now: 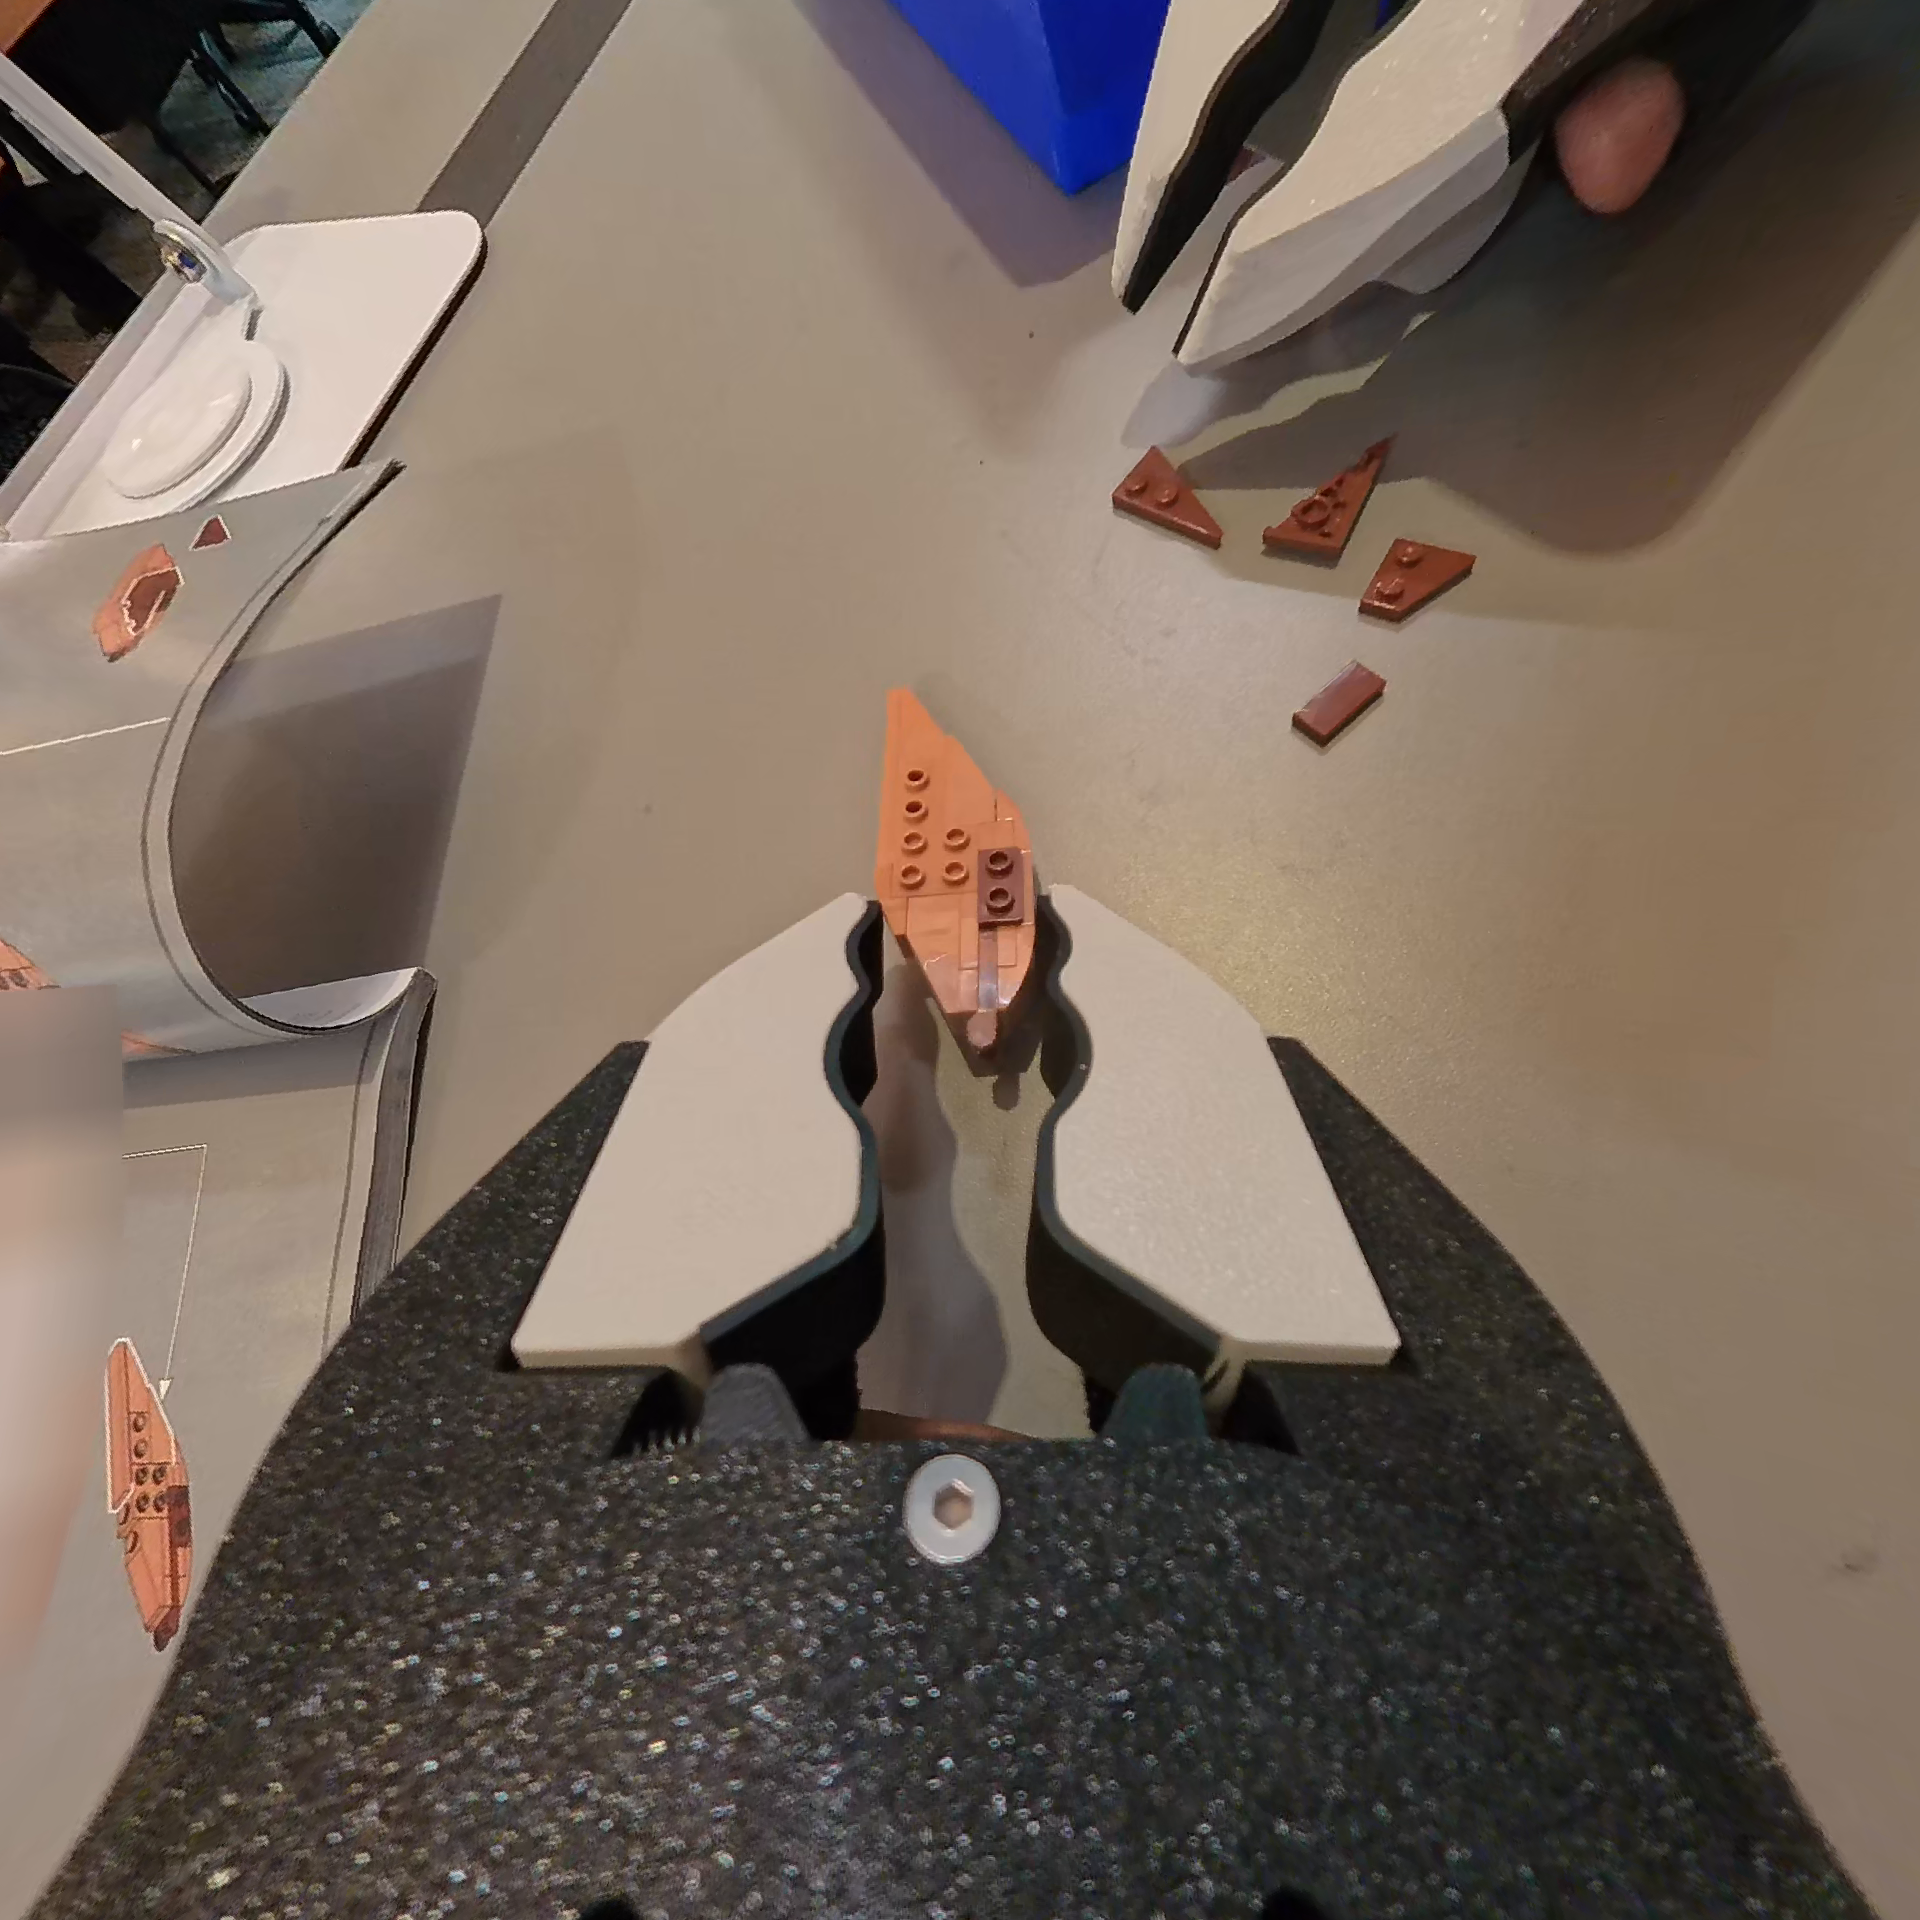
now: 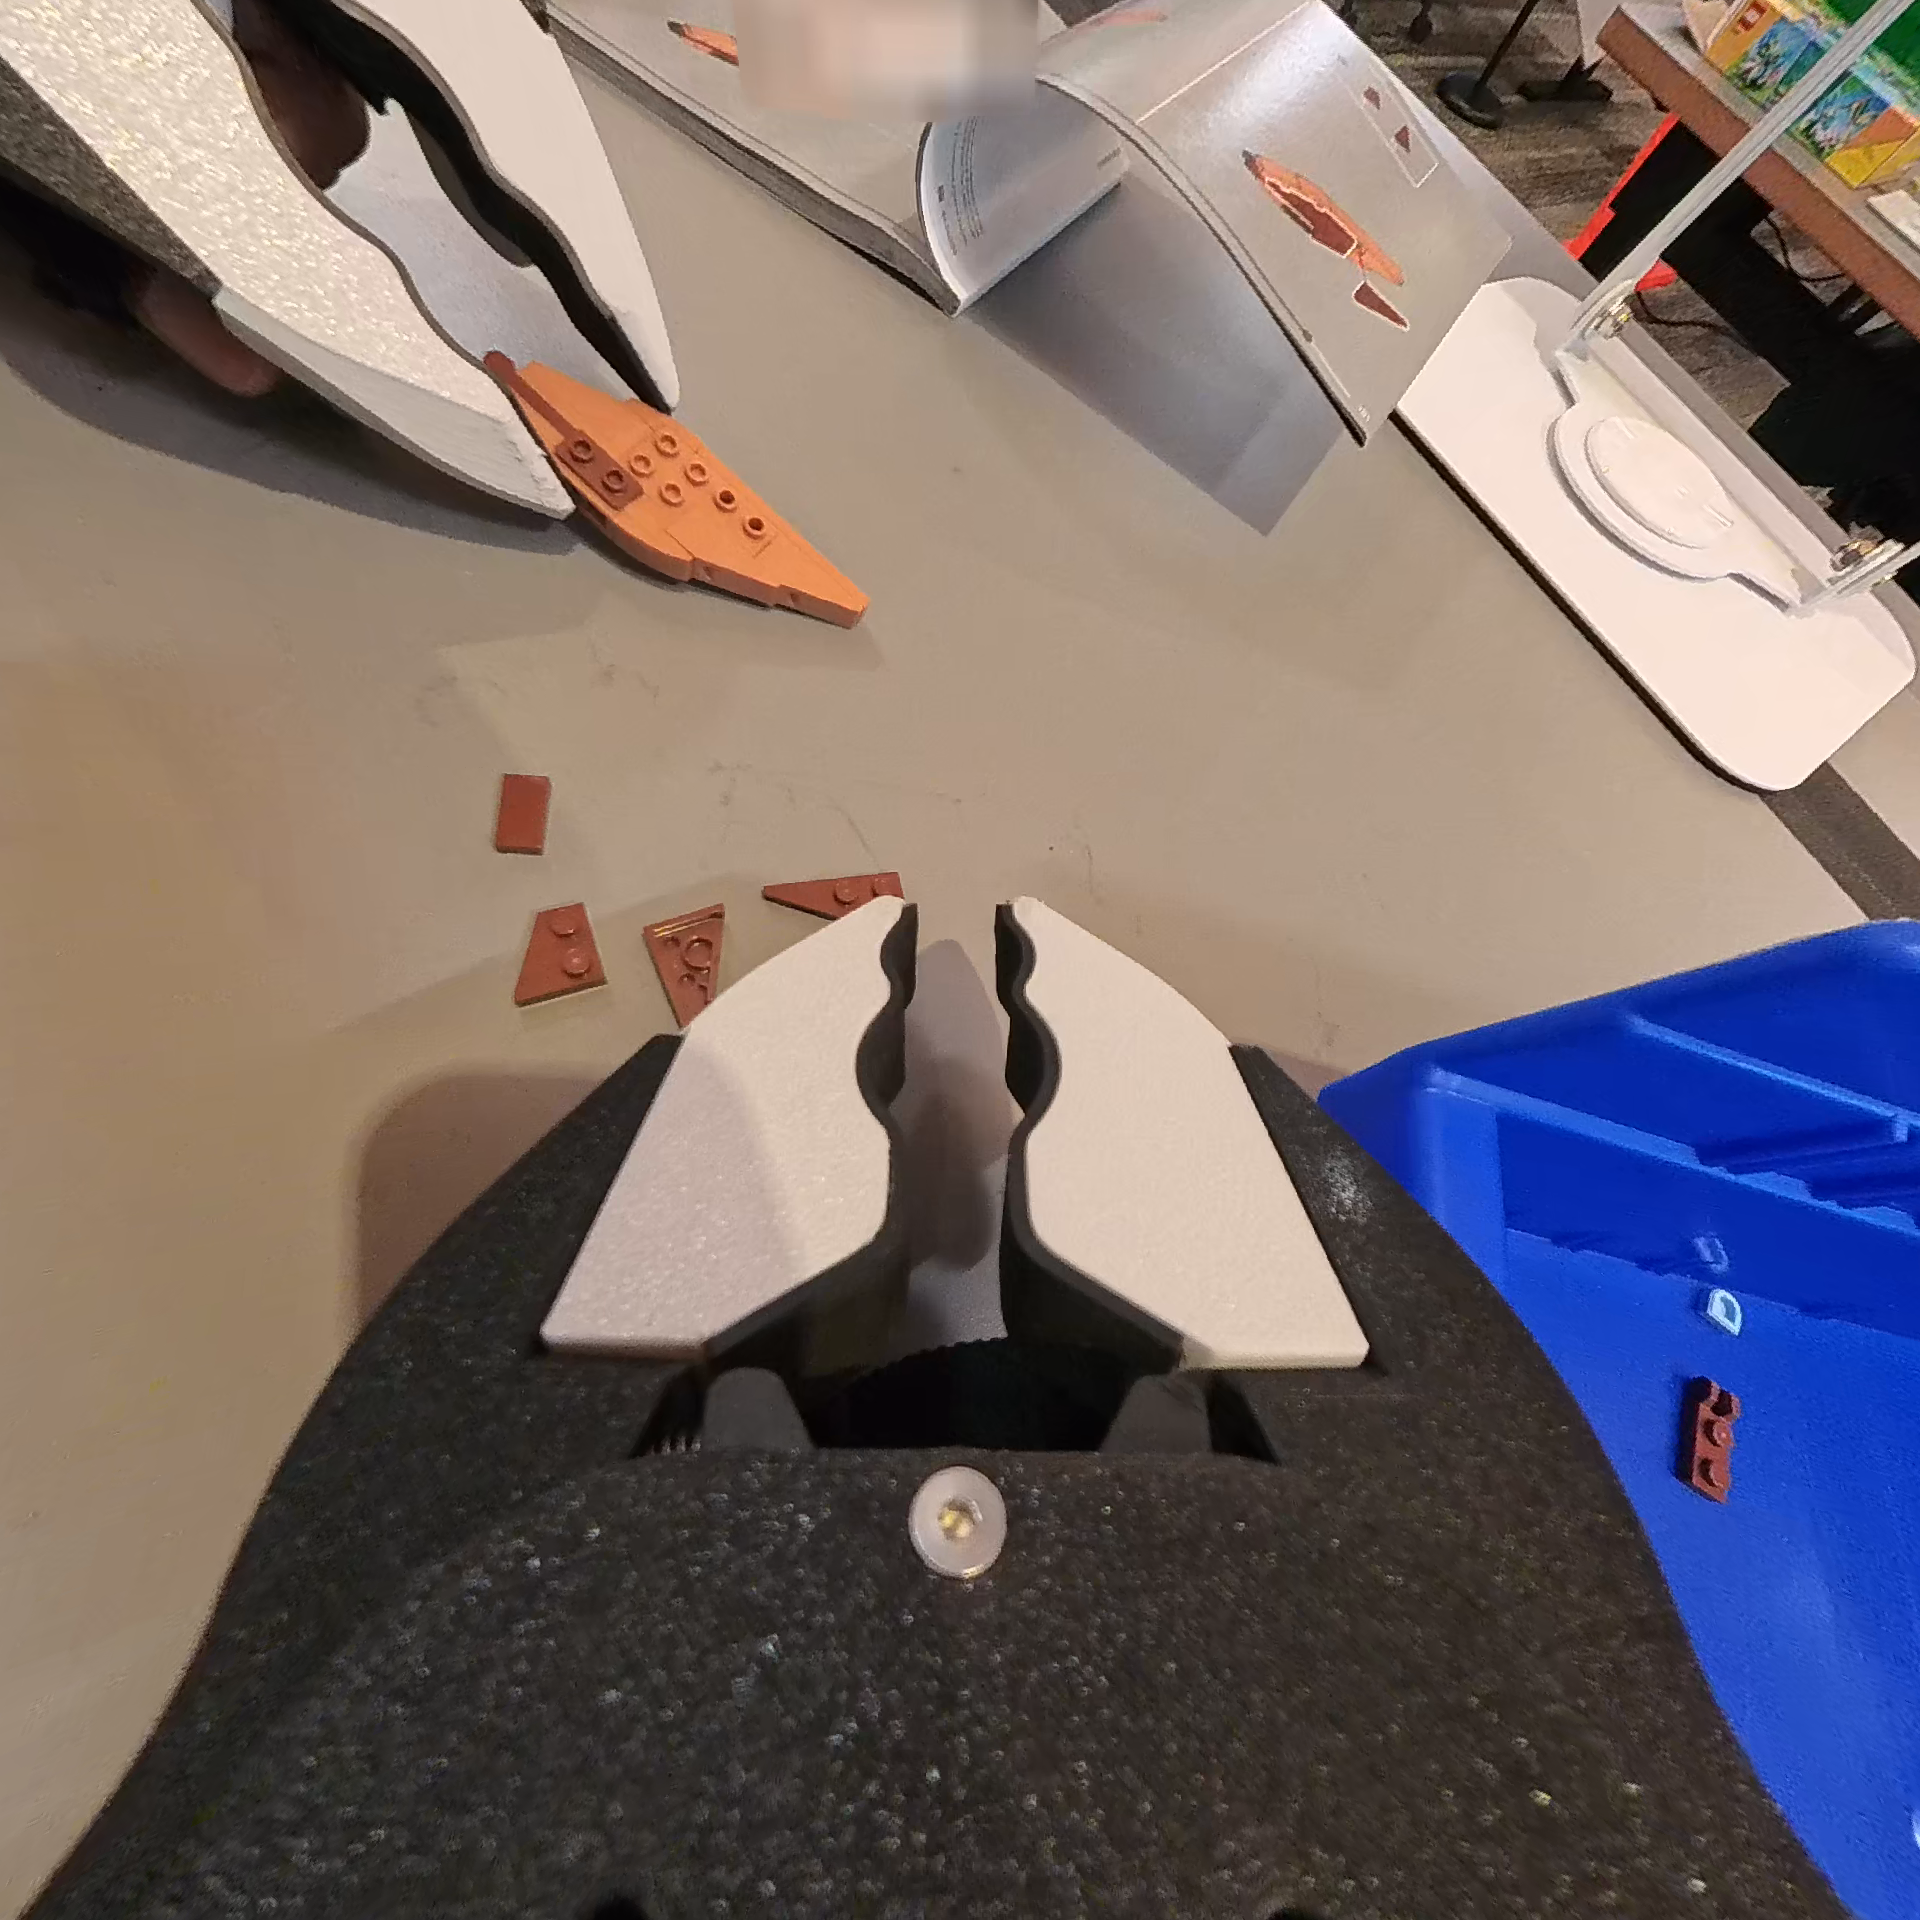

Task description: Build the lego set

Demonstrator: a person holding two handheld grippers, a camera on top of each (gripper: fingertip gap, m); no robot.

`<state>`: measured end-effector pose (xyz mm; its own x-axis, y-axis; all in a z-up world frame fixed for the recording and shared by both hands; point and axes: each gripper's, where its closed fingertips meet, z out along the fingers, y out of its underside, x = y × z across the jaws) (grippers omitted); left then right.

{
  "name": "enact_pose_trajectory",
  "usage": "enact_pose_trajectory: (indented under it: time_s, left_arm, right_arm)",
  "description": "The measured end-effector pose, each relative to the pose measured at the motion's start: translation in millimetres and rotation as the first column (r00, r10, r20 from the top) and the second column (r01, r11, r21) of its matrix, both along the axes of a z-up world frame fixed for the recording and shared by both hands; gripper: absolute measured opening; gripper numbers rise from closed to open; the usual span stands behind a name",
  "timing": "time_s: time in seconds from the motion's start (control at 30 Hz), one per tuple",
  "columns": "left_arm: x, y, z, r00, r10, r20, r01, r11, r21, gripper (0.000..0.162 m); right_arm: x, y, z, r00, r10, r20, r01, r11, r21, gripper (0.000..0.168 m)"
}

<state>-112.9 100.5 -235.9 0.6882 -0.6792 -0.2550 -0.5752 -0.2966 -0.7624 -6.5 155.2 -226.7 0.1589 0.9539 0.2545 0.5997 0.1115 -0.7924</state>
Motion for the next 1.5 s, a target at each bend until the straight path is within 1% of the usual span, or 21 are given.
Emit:
enact_pose_trajectory:
  time_s: [0.2, 0.33, 0.43, 0.53, 0.6, 0.7, 0.87, 1.0, 1.1, 1.33, 1.43, 1.5]
  left_arm:
    - [0.3, -0.1, 0.1, 1.0, -0.001, -0.001, 0.001, 1.0, 0.0, 0.028]
    - [0.9, -0.8, -0.1, 1.0, -0.006, -0.003, 0.006, 1.0, -0.002, 0.028]
    - [3.4, -2.5, -0.4, 1.0, -0.021, -0.008, 0.021, 1.0, -0.005, 0.027]
    - [7.3, -4.8, -0.7, 0.999, -0.043, -0.01, 0.042, 0.999, -0.008, 0.027]
    - [10.5, -6.7, -0.8, 0.998, -0.059, -0.004, 0.059, 0.998, -0.013, 0.027]
    - [15.2, -9.7, -0.4, 0.996, -0.086, 0.005, 0.086, 0.996, -0.018, 0.027]
    - [20.7, -13.6, 0.3, 0.993, -0.12, 0.012, 0.12, 0.993, -0.021, 0.027]
    - [25.1, -16.7, 0.6, 0.989, -0.145, 0.024, 0.146, 0.989, -0.027, 0.027]
    - [27.0, -18.7, -0.7, 0.987, -0.16, 0.021, 0.161, 0.986, -0.033, 0.027]
    - [28.0, -21.6, -2.3, 0.984, -0.176, 0.024, 0.177, 0.983, -0.047, 0.028]
    - [26.2, -22.5, -2.5, 0.984, -0.174, 0.027, 0.175, 0.983, -0.056, 0.028]
    - [25.3, -22.7, 0.4, 0.984, -0.174, 0.037, 0.176, 0.983, -0.05, 0.032]
  right_arm:
    - [0.5, 0.0, 0.2, 1.0, 0.0, -0.003, 0.0, 1.0, -0.004, 0.014]
    - [2.4, -2.3, 1.4, 1.0, 0.015, -0.003, -0.015, 0.999, -0.044, 0.017]
    - [5.4, -14.9, 4.6, 0.995, 0.098, 0.029, -0.096, 0.992, -0.079, 0.021]
    - [10.5, -26.6, 9.1, 0.981, 0.181, 0.07, -0.178, 0.983, -0.044, 0.022]
    - [14.4, -32.9, 4.5, 0.969, 0.219, 0.113, -0.215, 0.975, -0.046, 0.023]
    - [17.1, -37.0, -7.0, 0.957, 0.239, 0.165, -0.23, 0.971, -0.072, 0.026]
    - [15.7, -43.9, -19.0, 0.947, 0.253, 0.199, -0.236, 0.966, -0.109, 0.027]
    - [12.5, -45.9, -22.2, 0.95, 0.243, 0.196, -0.222, 0.967, -0.123, 0.018]
    - [11.1, -47.4, -23.4, 0.951, 0.241, 0.195, -0.219, 0.968, -0.126, 0.004]
    - [8.9, -47.2, -23.0, 0.951, 0.237, 0.196, -0.22, 0.97, -0.104, 0.004]
    - [7.3, -47.8, -20.0, 0.957, 0.239, 0.166, -0.219, 0.967, -0.131, 0.004]
    - [5.9, -46.8, -15.4, 0.964, 0.232, 0.134, -0.212, 0.966, -0.149, 0.004]
